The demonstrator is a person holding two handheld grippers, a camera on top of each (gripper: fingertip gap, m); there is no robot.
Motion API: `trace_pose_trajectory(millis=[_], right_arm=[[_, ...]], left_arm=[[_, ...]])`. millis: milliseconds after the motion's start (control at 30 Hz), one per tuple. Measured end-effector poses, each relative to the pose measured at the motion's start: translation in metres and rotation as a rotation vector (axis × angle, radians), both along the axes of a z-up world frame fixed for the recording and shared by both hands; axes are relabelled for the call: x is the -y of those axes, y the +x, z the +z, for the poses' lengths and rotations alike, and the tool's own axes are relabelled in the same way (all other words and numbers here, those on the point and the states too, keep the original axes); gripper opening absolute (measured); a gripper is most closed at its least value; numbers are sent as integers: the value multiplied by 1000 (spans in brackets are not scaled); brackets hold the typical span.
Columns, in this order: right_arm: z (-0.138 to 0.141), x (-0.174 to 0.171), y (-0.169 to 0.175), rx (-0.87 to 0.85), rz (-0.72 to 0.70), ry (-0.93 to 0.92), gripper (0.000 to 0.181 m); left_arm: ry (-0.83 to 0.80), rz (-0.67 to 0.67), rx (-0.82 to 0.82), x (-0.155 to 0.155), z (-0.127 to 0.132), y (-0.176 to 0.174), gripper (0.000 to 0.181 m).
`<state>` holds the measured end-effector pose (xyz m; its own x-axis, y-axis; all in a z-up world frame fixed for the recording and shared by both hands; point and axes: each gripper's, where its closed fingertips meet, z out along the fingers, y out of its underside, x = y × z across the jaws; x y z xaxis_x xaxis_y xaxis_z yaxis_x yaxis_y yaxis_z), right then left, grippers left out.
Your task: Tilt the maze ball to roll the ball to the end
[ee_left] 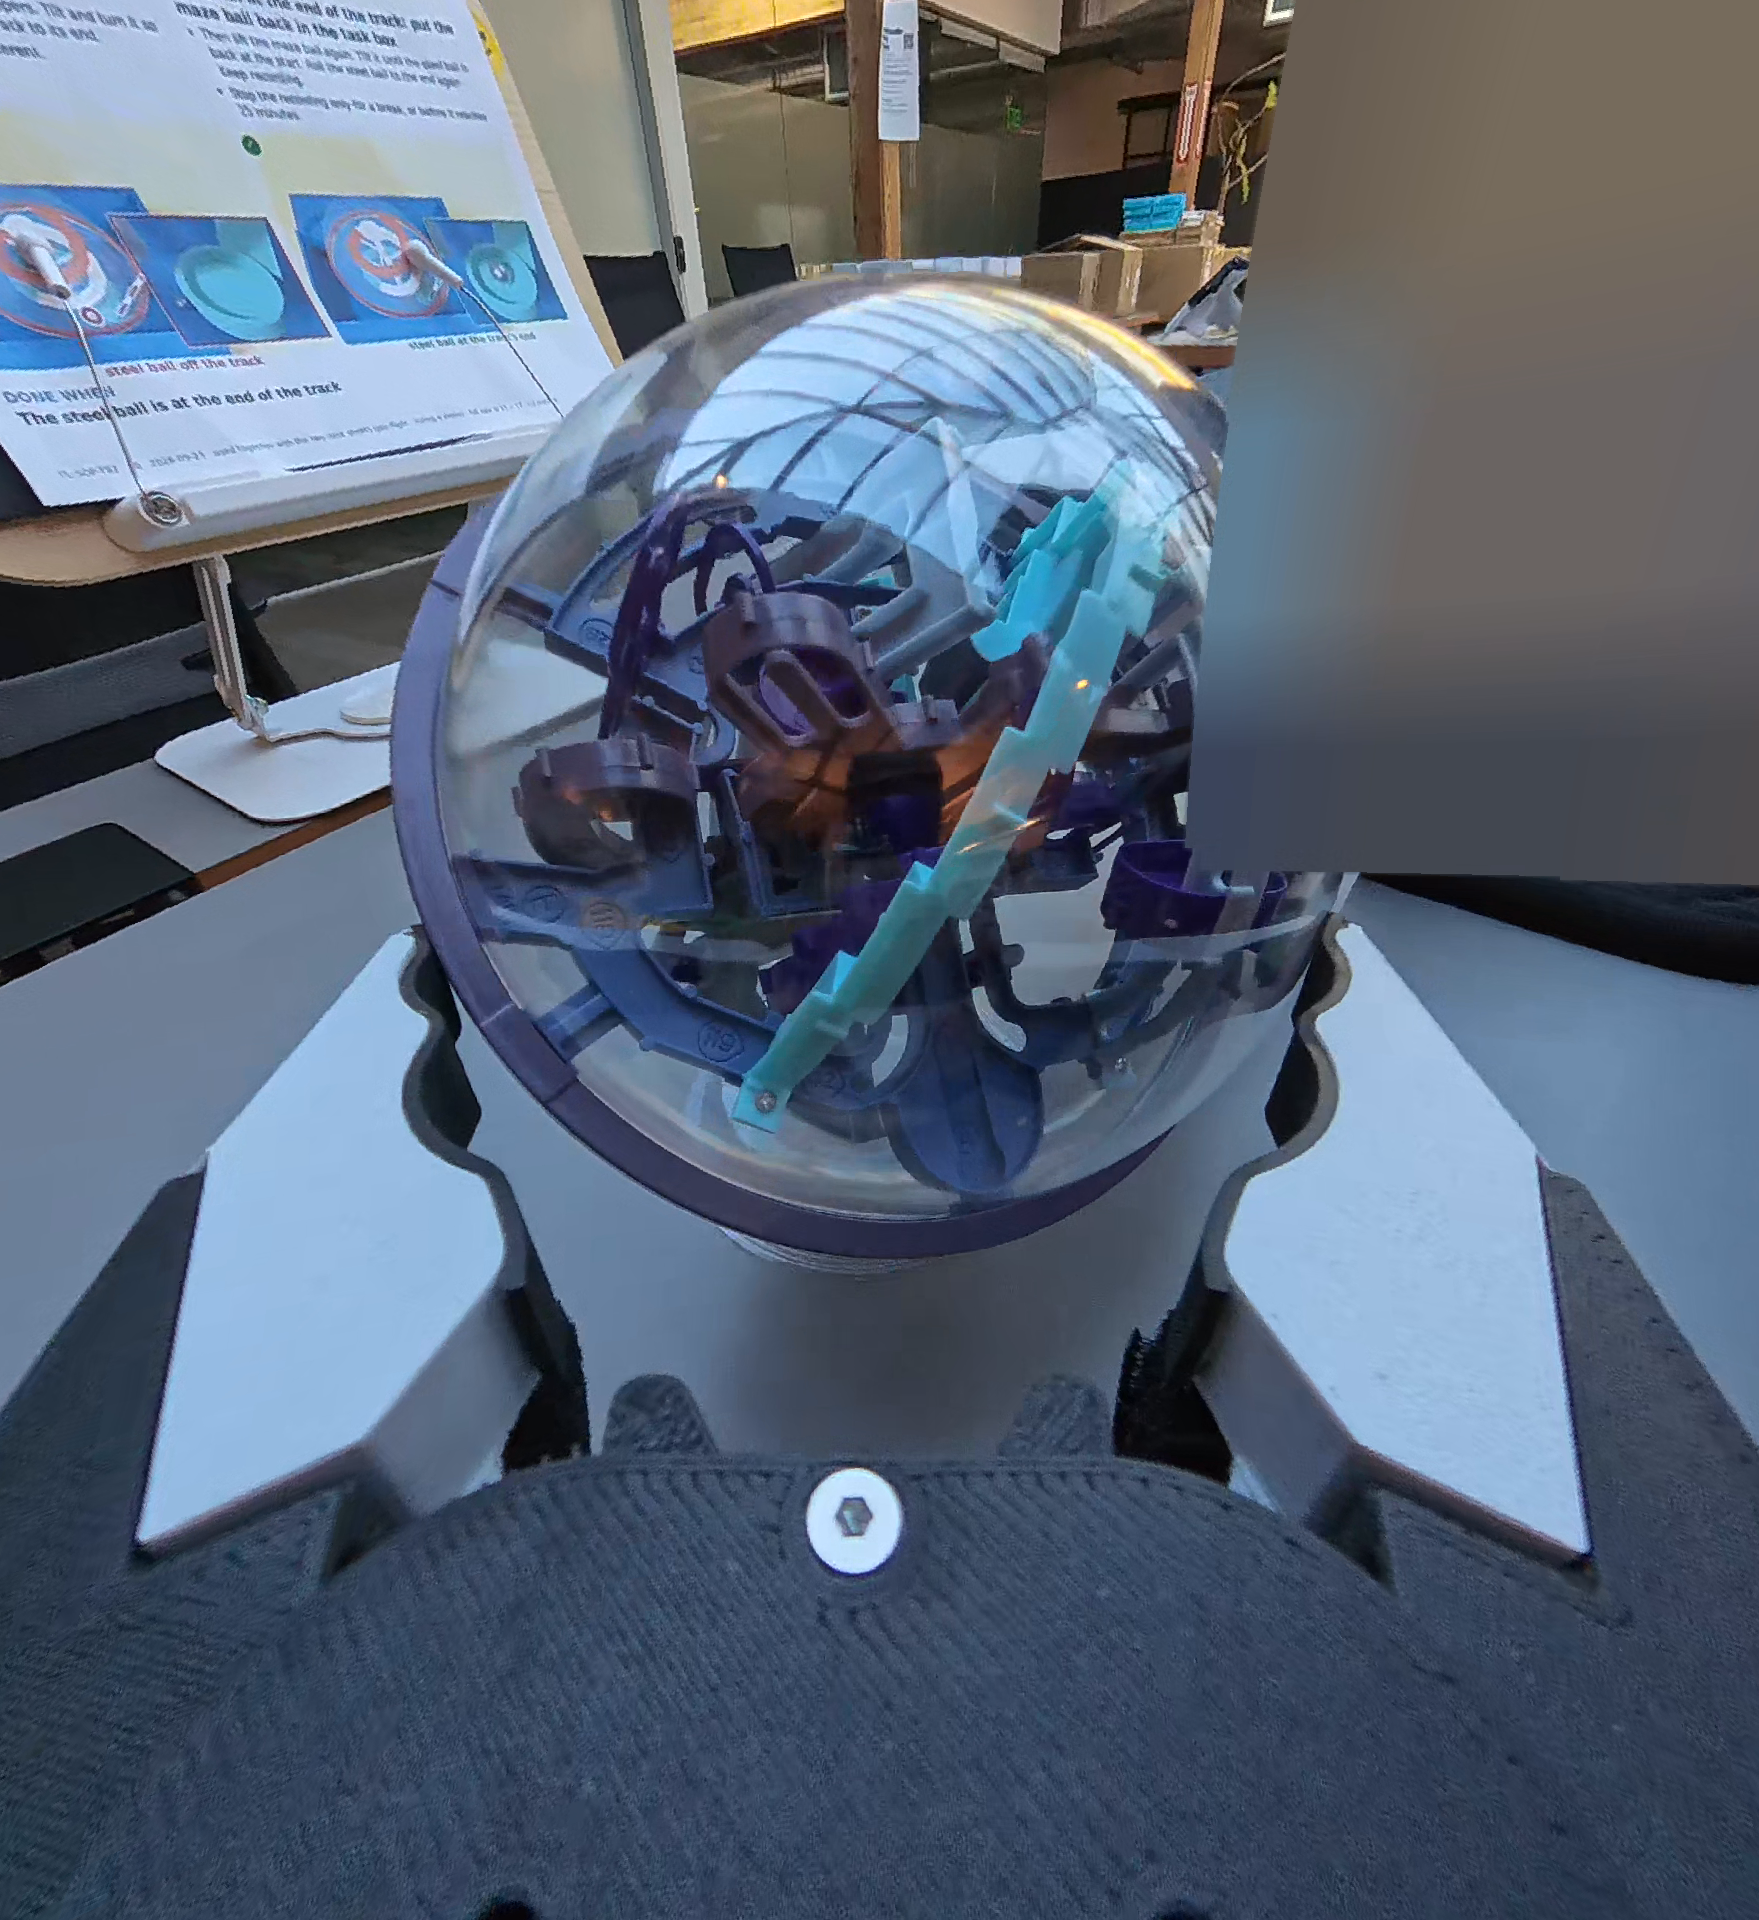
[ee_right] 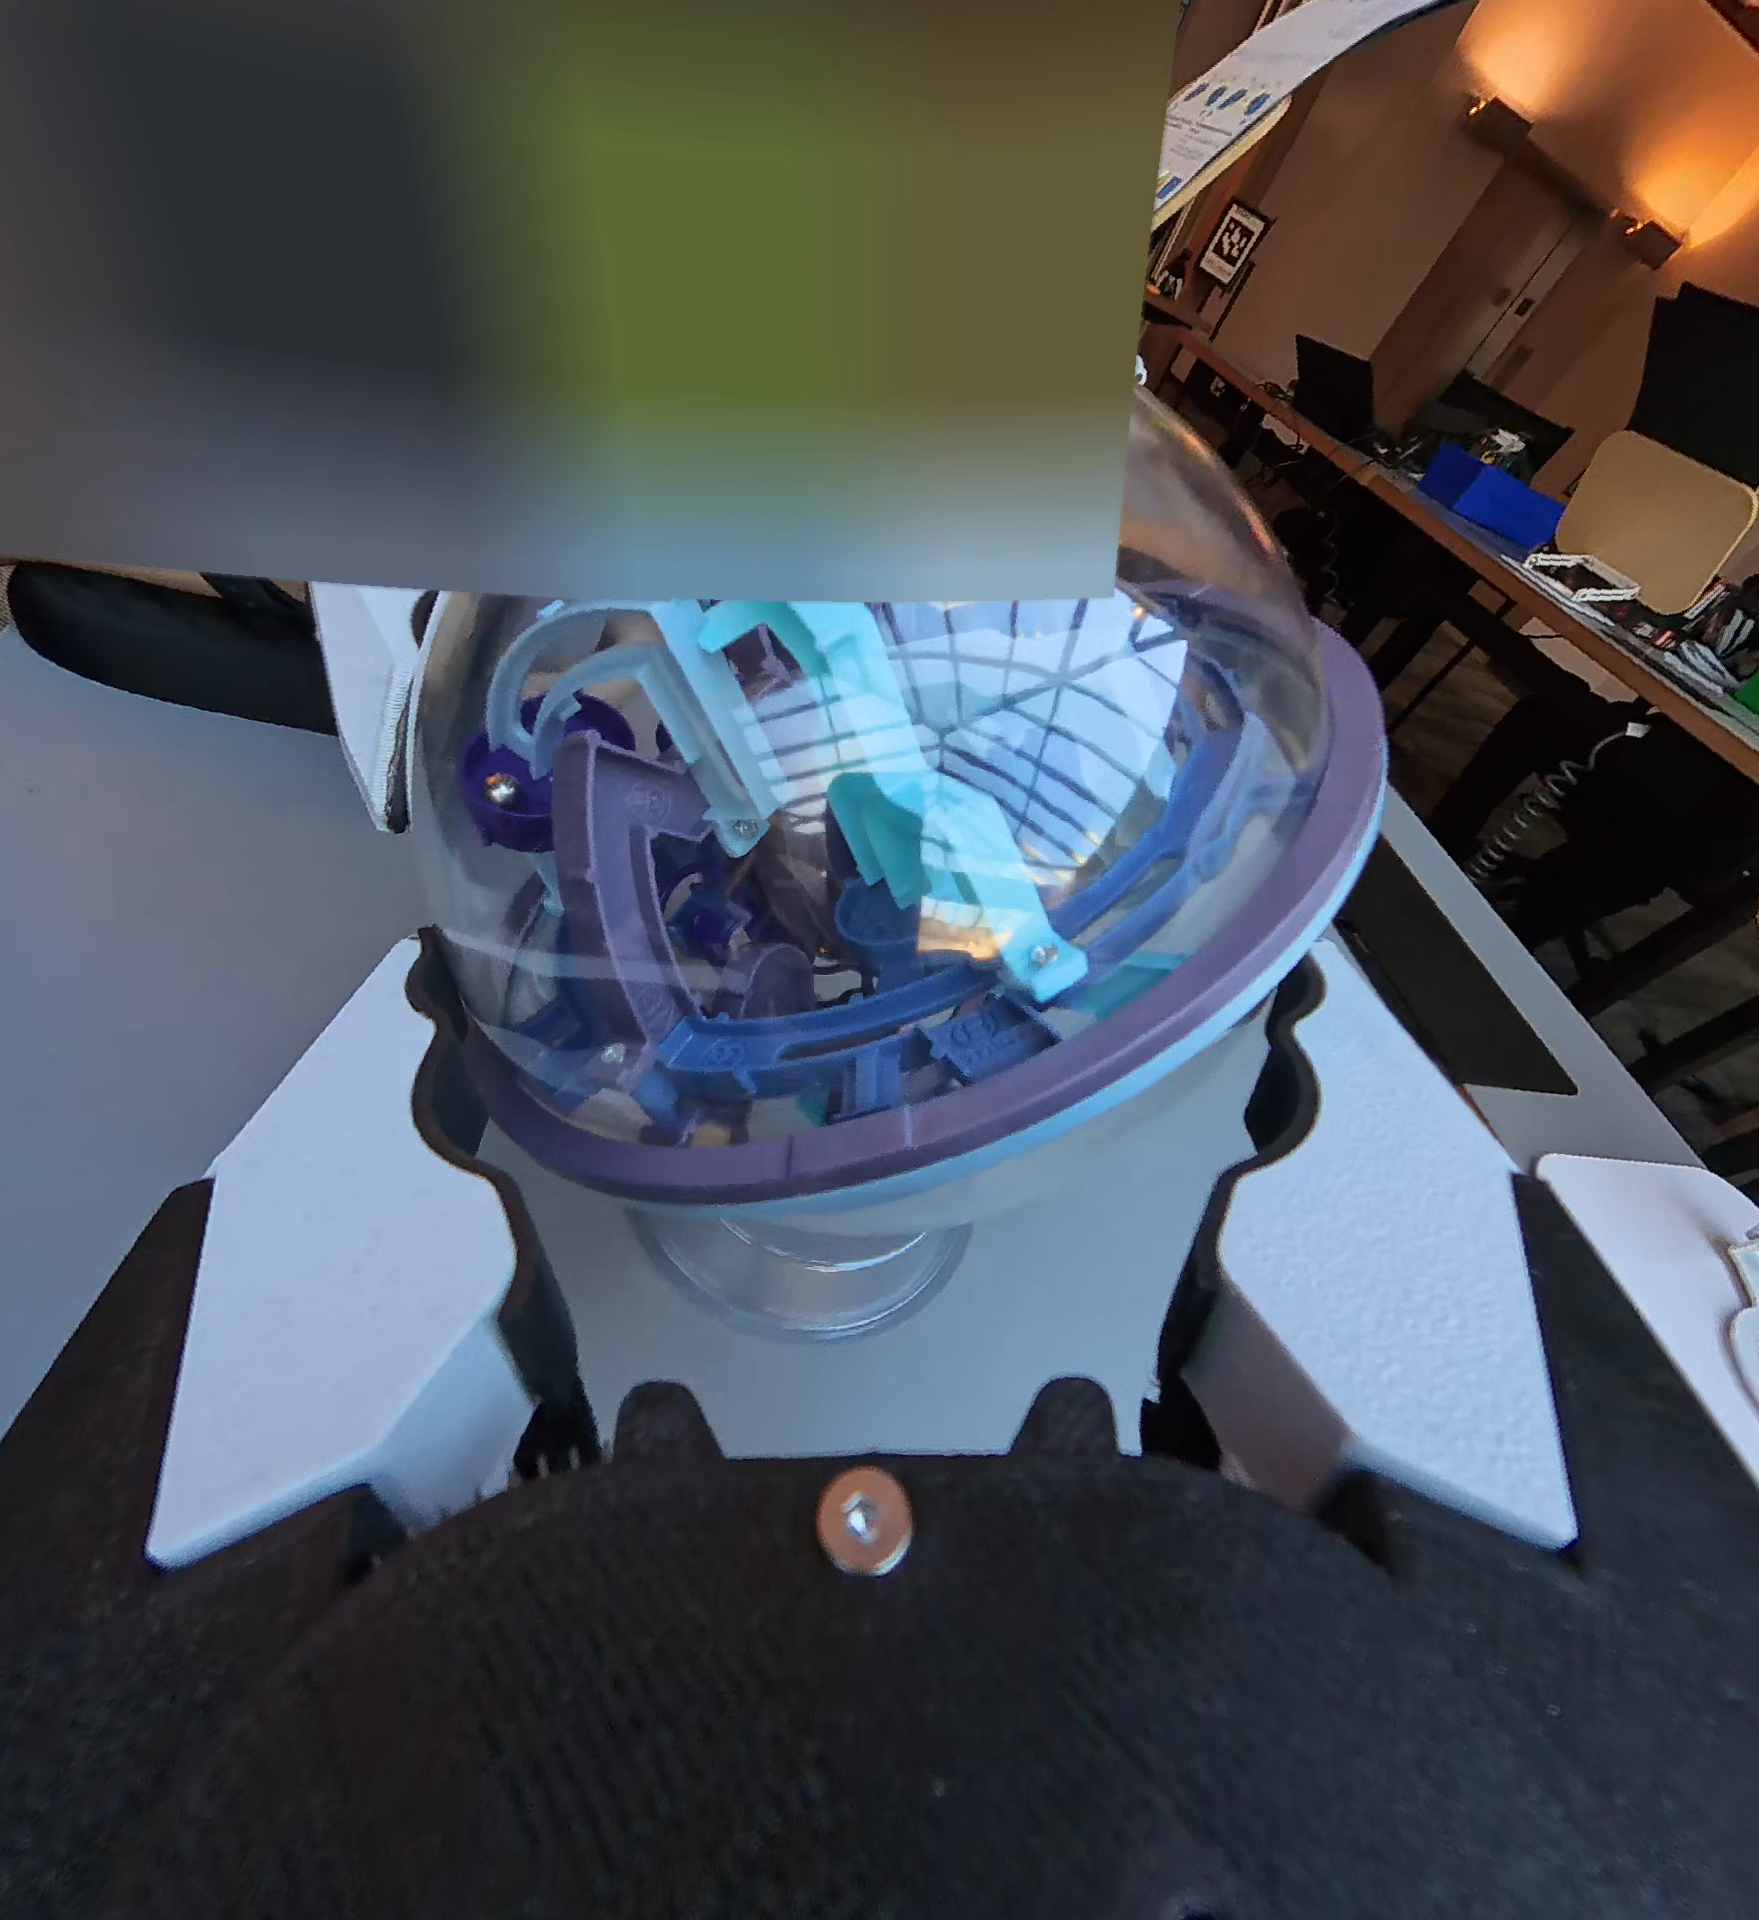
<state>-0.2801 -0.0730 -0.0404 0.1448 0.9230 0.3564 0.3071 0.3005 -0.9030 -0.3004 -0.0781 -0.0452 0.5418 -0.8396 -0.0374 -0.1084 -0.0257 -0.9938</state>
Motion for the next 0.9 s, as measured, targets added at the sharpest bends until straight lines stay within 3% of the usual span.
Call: trace_pose_trajectory(millis=[267, 567, 900], right_arm=[[15, 9, 3, 43, -22, -27, 150], [9, 12, 10, 222, -90, -42, 150], [13, 18, 17, 401, -155, -237, 150]], left_arm=[[-81, -74, 107, 7, 4, 5, 154], [-158, -132, 106, 11, -7, 13, 154], [-339, -197, 227, 20, -4, 20, 154]])
